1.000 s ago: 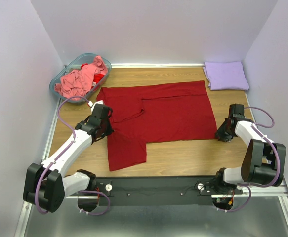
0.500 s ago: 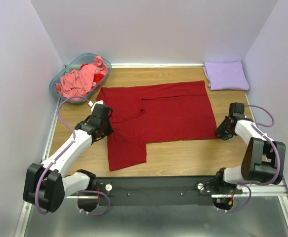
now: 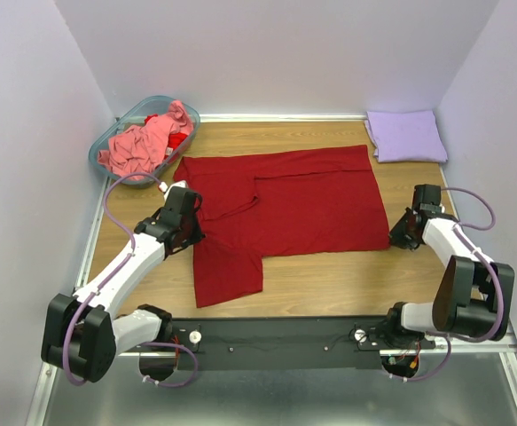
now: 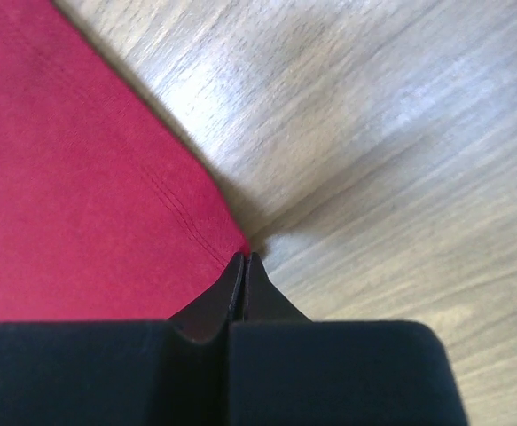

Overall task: Fold and stack the t-shirts
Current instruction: Fold the tshirt

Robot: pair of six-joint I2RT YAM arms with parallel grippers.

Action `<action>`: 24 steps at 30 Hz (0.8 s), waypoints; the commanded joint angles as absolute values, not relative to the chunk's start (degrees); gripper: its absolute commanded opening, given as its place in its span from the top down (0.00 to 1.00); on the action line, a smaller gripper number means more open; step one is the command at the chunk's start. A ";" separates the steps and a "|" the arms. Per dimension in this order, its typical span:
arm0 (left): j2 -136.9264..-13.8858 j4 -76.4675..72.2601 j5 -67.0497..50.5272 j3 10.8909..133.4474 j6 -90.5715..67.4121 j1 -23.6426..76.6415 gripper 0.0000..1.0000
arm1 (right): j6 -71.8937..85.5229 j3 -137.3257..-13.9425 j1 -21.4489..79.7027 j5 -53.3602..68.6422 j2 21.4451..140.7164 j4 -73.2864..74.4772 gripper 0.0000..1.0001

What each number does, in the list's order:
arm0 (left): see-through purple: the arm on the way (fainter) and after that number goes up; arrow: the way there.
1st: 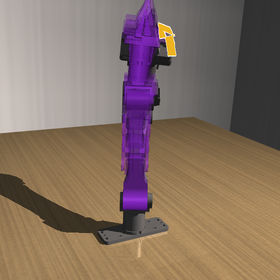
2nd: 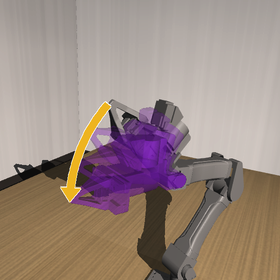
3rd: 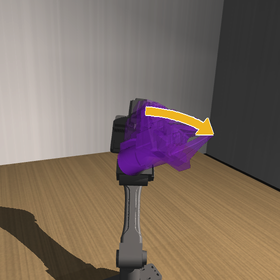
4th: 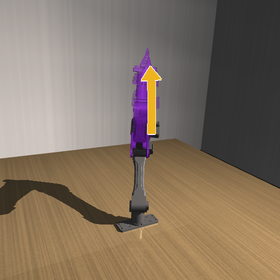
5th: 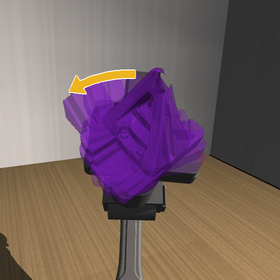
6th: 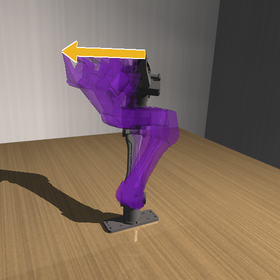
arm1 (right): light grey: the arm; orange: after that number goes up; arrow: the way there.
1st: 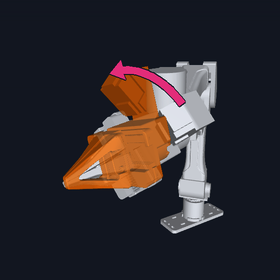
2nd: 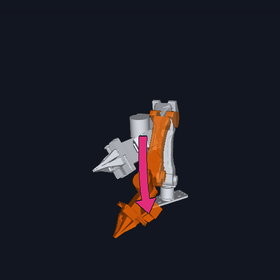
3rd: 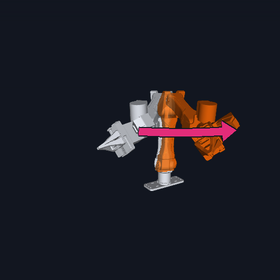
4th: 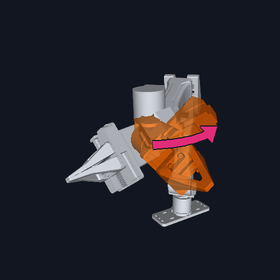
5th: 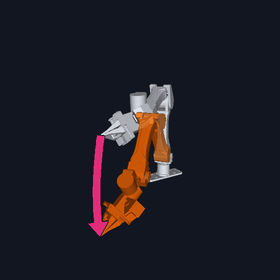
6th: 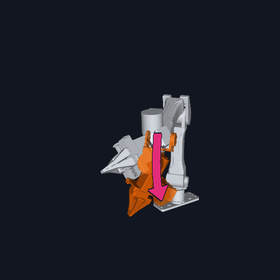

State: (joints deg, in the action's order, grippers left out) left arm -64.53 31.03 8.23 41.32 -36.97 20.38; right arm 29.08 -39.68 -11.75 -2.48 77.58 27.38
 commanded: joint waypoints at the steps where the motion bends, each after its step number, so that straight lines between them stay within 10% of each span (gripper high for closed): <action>1: -62.23 33.31 6.24 41.13 -35.95 20.66 1.00 | 28.22 -40.34 -12.04 -4.84 73.39 31.99 1.00; 24: -71.35 28.83 2.29 44.56 -27.43 10.20 1.00 | 29.88 -56.77 -12.04 5.00 87.96 26.82 1.00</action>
